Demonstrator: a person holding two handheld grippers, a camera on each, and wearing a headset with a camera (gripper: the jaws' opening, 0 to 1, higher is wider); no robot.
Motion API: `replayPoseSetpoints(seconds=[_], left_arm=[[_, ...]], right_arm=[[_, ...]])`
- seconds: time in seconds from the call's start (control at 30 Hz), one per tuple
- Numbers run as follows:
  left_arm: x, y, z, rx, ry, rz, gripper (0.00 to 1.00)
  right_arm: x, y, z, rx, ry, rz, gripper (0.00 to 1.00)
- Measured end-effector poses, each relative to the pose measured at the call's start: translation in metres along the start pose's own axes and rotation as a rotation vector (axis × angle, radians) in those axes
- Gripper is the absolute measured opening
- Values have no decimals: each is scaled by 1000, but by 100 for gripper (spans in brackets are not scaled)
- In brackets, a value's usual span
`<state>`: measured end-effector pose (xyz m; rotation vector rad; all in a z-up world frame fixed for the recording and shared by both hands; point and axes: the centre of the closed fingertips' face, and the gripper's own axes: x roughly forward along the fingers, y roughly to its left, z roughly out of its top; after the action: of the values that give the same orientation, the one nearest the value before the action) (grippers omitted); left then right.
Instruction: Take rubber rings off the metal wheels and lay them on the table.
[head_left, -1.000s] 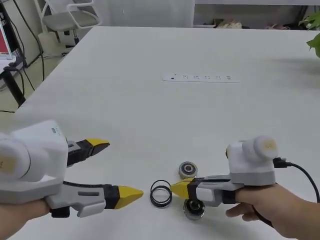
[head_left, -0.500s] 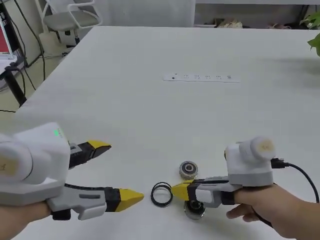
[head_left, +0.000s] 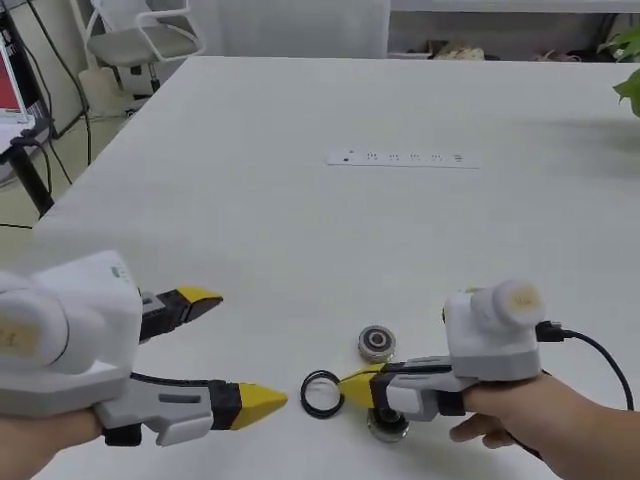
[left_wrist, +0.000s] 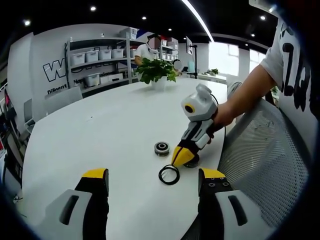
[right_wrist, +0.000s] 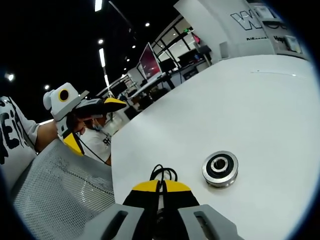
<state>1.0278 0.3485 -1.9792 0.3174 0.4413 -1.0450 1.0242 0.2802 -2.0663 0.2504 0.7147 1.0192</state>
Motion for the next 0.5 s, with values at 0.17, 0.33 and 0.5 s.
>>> replayPoseSetpoints(seconds=[0.17, 0.33, 0.5], left_arm=[[1, -1, 1, 4, 1, -5, 71], [0, -2, 1, 5, 2, -8, 71], [-1, -2, 0, 3, 1, -6, 71]], right_arm=[[-1, 1, 1, -11, 1, 0, 2], [-2, 3, 1, -26, 4, 2, 7], [-2, 5, 0, -51, 17, 6, 11]])
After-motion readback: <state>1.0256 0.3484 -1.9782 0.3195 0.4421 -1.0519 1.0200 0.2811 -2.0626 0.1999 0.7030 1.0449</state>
